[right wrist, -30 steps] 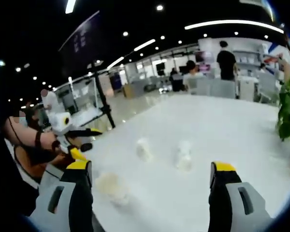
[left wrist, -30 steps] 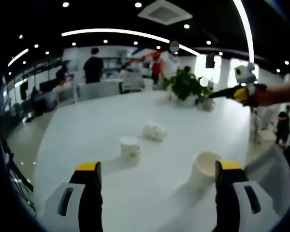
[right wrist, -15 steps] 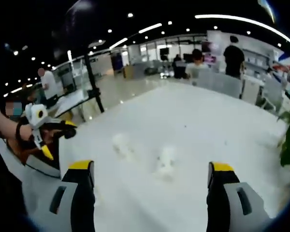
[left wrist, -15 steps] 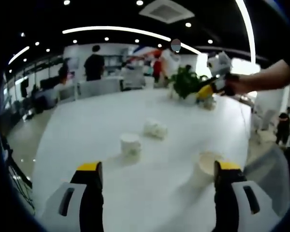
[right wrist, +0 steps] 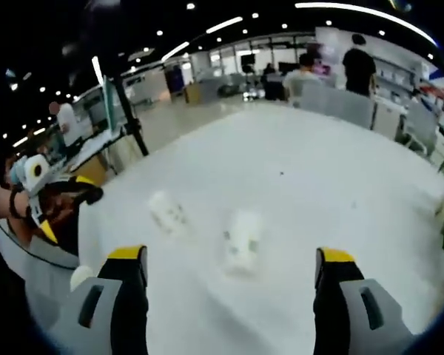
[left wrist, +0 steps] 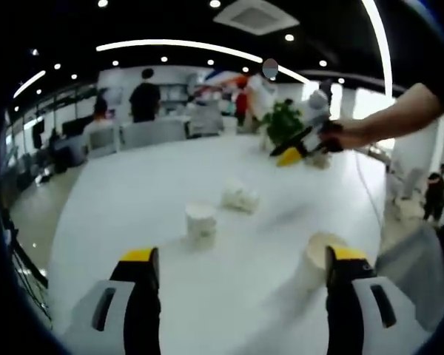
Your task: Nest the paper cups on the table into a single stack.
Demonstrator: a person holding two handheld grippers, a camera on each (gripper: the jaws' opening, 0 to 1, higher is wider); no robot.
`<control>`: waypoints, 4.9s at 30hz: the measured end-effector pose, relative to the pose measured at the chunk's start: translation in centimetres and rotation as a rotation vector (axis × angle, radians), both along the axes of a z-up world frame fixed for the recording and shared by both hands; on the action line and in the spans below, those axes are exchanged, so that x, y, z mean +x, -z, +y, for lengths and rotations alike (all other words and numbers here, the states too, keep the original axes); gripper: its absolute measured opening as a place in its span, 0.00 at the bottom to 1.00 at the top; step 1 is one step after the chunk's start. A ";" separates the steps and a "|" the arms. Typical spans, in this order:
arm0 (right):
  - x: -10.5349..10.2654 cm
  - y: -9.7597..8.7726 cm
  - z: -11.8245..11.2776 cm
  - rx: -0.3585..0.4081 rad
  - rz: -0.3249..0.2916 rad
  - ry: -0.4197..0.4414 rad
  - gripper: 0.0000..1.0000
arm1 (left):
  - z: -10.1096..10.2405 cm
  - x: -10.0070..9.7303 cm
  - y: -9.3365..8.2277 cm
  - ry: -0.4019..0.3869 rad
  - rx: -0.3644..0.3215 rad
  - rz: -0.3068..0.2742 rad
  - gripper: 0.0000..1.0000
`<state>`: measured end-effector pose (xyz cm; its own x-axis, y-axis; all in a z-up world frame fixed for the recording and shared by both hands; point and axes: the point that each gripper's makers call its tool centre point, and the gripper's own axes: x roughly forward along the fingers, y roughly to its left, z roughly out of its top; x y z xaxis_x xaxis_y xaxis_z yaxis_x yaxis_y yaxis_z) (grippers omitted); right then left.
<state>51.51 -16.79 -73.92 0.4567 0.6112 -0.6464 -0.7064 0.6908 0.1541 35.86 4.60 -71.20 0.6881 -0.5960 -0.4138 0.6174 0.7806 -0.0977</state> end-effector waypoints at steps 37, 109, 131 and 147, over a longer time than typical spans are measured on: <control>4.4 6.1 3.1 -0.065 0.084 -0.019 0.81 | 0.2 -0.3 1.1 -0.010 0.030 0.025 0.89; 2.5 9.2 5.2 -0.122 0.175 -0.214 0.40 | 0.4 -1.9 1.3 -0.006 0.025 0.031 0.81; -1.4 5.9 4.2 -0.041 0.121 -0.179 0.39 | -0.5 -1.8 -0.4 0.025 0.027 -0.012 0.81; -1.7 1.3 3.9 0.077 0.022 -0.158 0.39 | -0.8 -3.1 -0.5 0.048 0.042 -0.010 0.81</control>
<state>49.85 -12.89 -75.22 0.3367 0.7222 -0.6042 -0.8013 0.5568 0.2190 32.78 3.80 -70.68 0.6635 -0.6105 -0.4325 0.6549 0.7534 -0.0588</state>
